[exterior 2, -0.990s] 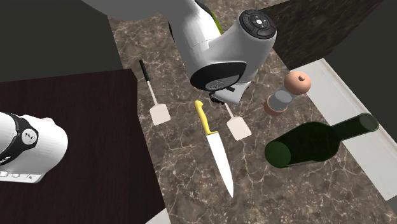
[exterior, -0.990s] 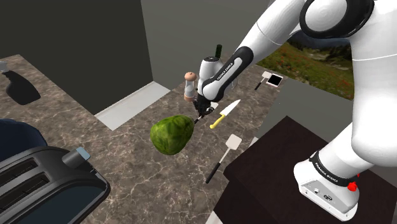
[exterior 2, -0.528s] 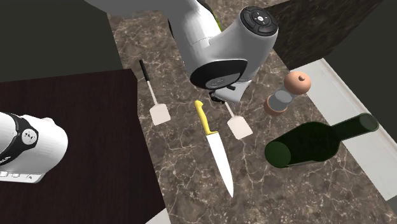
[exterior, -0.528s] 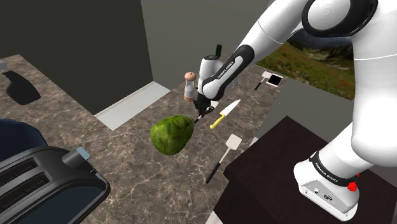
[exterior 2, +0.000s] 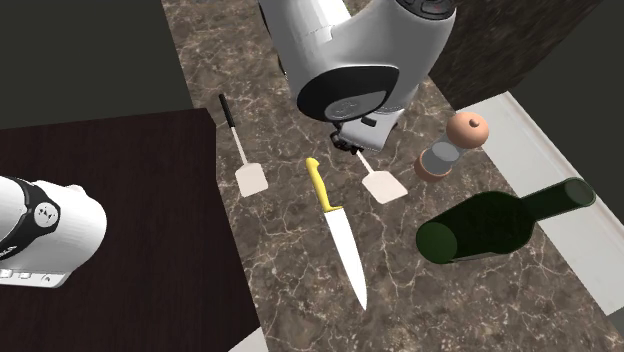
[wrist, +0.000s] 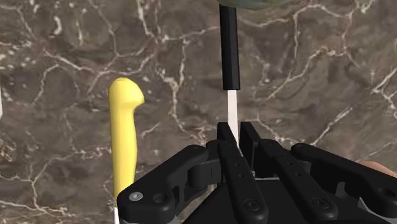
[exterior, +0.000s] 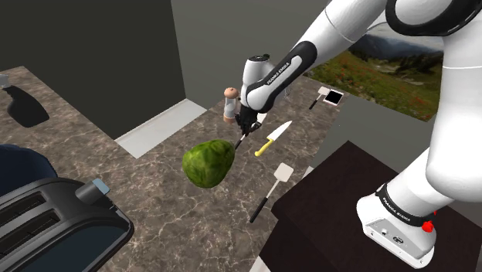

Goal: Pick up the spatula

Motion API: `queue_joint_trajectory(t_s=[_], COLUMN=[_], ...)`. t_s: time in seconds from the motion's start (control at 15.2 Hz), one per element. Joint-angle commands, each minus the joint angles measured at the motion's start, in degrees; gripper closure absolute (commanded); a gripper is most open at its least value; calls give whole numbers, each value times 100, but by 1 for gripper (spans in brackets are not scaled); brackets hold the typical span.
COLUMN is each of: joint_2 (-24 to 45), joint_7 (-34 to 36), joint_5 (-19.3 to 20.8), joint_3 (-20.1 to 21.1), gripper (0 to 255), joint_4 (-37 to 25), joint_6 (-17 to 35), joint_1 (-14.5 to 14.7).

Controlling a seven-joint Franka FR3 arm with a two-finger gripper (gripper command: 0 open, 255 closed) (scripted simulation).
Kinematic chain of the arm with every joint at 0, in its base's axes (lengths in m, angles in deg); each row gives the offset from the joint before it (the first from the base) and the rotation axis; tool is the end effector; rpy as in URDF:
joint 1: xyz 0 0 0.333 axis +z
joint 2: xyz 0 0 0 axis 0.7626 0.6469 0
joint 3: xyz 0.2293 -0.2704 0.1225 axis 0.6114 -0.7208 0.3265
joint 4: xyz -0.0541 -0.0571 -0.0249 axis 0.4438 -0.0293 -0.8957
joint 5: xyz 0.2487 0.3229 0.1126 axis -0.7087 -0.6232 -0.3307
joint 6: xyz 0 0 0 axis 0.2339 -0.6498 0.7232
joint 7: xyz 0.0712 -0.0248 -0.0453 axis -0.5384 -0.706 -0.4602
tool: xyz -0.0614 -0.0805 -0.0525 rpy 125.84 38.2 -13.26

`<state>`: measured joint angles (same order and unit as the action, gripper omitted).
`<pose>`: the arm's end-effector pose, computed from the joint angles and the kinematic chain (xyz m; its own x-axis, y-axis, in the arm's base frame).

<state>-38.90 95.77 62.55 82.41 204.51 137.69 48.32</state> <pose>0.6161 0.1050 0.1711 0.2524 -0.9653 -0.0665 -0.9675 -0.2530 -0.0002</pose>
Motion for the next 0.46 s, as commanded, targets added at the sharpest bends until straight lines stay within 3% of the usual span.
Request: queue_joint_trajectory(t_s=[0.0,0.4], joint_2=[-144,-426], joint_7=[-17,-47], joint_5=[-30,-96], joint_3=[30,89], gripper=[255,255], joint_4=[41,91], joint_6=[-104,-335], joint_1=[-27,-74])
